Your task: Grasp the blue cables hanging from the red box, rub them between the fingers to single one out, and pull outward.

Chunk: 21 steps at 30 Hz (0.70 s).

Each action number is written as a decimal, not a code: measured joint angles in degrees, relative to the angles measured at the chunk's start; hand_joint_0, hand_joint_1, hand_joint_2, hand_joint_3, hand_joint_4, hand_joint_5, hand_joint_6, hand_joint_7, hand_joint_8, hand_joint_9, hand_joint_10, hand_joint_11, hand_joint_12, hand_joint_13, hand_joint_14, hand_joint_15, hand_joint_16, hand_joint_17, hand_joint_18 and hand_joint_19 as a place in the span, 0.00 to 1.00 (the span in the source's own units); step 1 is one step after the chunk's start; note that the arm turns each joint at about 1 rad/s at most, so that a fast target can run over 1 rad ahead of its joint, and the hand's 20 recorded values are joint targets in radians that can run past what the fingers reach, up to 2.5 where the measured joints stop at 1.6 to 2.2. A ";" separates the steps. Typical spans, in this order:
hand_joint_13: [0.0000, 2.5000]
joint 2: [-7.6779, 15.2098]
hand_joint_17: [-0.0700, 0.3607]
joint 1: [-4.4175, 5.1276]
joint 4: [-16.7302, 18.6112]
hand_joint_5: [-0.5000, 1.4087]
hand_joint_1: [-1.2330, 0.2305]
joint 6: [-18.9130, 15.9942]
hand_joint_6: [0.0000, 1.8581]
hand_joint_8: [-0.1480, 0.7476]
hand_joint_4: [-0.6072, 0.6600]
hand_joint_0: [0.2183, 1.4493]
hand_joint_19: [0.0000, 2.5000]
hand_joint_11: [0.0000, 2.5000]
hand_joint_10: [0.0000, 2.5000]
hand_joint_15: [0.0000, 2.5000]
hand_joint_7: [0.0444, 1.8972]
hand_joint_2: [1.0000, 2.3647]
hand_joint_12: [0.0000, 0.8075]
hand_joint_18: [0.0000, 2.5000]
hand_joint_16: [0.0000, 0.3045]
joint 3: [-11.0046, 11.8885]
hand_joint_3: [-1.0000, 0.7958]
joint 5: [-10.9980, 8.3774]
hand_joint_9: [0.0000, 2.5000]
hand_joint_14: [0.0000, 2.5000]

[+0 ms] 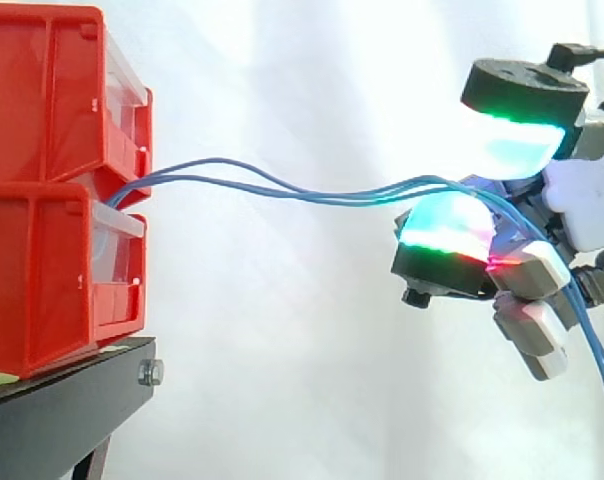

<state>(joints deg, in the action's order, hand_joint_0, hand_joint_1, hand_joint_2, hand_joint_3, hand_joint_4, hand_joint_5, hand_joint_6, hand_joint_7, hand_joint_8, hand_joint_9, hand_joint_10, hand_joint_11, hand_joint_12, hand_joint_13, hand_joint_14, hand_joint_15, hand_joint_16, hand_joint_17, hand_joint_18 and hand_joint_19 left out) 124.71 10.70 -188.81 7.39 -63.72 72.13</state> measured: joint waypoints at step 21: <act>0.41 -0.08 0.45 -0.14 -0.65 0.19 0.37 -0.69 0.43 0.47 0.56 0.30 0.26 0.25 0.01 0.26 0.56 0.01 0.42 0.31 0.18 1.40 0.46 0.03 0.50 0.01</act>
<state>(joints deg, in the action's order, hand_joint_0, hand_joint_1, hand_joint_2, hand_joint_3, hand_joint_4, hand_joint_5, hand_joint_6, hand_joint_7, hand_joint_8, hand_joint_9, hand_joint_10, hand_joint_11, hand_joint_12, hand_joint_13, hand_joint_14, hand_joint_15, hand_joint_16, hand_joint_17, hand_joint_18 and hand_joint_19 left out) 124.63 10.56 -189.46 6.70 -62.32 72.16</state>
